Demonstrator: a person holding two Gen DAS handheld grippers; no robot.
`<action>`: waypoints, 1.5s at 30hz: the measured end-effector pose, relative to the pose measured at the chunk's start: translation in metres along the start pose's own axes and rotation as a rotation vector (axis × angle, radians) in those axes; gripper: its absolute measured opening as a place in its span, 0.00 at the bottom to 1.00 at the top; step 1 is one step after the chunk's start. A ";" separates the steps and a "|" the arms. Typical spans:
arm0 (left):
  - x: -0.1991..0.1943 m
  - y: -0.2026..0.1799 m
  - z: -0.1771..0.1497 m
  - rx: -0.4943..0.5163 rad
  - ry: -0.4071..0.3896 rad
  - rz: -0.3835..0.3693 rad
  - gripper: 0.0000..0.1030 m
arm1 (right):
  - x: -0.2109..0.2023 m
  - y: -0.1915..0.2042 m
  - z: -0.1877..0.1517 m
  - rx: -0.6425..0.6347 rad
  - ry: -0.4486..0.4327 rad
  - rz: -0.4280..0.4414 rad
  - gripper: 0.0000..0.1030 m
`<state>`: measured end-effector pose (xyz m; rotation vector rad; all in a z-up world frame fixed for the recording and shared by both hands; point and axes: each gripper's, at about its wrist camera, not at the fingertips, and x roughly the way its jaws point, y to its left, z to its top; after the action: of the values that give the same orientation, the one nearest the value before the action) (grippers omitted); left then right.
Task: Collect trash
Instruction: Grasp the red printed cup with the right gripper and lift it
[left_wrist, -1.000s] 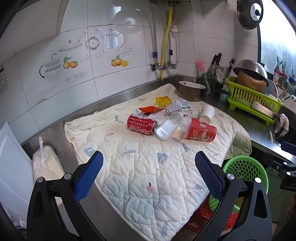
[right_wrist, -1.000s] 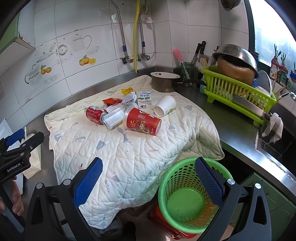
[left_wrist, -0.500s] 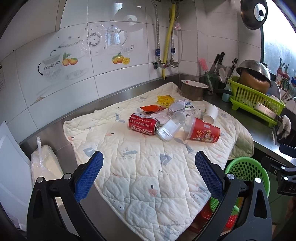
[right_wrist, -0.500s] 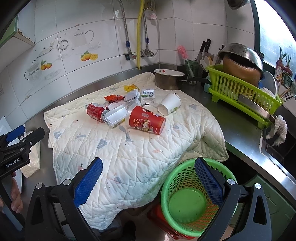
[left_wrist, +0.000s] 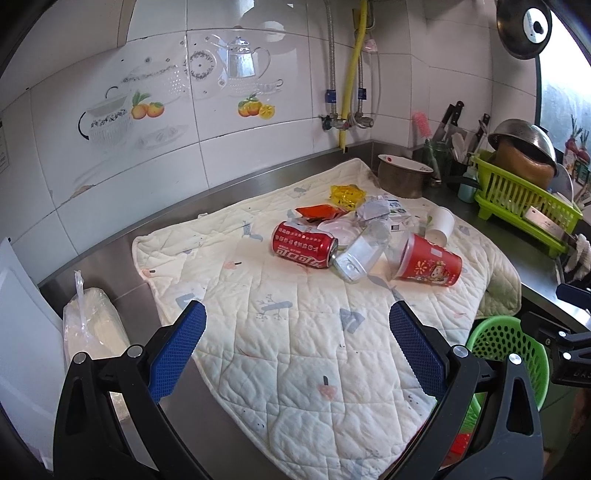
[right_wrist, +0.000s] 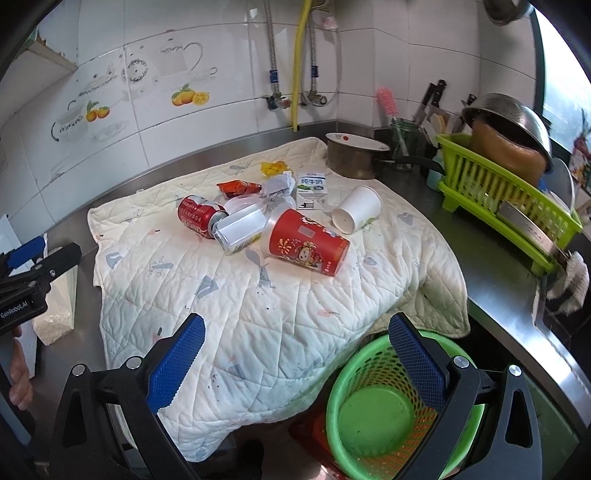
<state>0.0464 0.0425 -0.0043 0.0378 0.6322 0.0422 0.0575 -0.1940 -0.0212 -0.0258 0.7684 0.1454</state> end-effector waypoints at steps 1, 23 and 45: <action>0.002 0.002 0.001 0.000 0.003 0.002 0.95 | 0.003 0.000 0.002 -0.008 0.002 -0.001 0.94; 0.068 0.048 0.014 -0.031 0.090 0.051 0.95 | 0.143 0.022 0.059 -0.484 0.105 0.027 0.94; 0.105 0.048 0.026 0.000 0.123 0.021 0.95 | 0.243 0.040 0.072 -0.742 0.230 -0.072 0.73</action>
<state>0.1454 0.0956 -0.0428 0.0419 0.7547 0.0650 0.2742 -0.1189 -0.1372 -0.7842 0.9058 0.3567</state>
